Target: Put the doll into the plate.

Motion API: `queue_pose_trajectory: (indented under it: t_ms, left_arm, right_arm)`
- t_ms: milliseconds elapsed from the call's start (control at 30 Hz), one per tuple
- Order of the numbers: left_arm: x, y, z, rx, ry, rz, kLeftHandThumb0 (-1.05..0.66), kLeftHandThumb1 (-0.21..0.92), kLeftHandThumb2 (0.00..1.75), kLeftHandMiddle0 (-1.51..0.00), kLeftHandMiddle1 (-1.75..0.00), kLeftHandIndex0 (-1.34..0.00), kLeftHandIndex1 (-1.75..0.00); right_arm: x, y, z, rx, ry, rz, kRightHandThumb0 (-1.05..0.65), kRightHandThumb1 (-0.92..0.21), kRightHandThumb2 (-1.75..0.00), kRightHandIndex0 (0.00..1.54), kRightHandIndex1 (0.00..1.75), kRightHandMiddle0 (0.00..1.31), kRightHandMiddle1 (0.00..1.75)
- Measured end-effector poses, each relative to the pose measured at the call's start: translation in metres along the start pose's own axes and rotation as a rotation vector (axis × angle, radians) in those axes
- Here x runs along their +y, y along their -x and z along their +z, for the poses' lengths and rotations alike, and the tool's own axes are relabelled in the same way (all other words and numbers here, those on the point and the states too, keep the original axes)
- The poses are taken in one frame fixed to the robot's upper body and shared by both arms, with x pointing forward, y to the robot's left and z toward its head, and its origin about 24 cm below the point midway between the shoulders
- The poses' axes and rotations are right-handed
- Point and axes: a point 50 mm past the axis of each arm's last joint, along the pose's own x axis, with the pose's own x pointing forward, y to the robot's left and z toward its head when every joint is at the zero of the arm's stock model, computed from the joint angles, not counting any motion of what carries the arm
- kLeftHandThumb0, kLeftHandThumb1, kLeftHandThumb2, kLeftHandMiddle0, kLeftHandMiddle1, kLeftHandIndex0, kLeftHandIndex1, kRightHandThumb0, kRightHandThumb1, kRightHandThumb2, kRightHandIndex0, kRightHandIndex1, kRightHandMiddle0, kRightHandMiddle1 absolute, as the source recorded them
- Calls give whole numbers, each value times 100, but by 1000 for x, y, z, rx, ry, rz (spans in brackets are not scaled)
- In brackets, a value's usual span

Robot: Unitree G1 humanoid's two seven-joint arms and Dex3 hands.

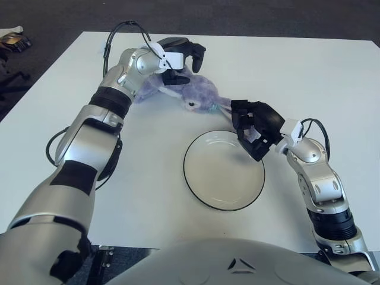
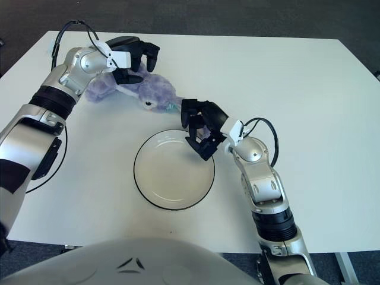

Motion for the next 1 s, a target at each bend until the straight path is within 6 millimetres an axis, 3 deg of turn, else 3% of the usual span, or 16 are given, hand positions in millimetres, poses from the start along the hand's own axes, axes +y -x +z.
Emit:
queue_pose_trajectory:
  t_ms: [167,300,567,1000]
  left_arm:
    - [-3,4,6,-22,-7,-26,-1,3,161,-75,-172,-71,-168]
    - [-2,8,11,-69,-42,-16,-2,4,159,-82,-174,-67,-159]
    - [11,24,5,-125,-202,73,-1,14,149,-76,-173,-55,-164]
    - [33,46,-3,-88,-297,133,-1,29,127,-70,-151,-46,-174]
  right_arm:
    - [1,0,-2,9,-3,2,0,15,-175,103,150,75,175]
    - [1,-1,-3,13,-4,5,0,15,-175,103,150,75,175]
    - [1,0,-4,17,-2,7,0,14,-175,101,153,74,175]
    - [0,1,-7,35,-2,27,0,12,-175,97,159,73,175]
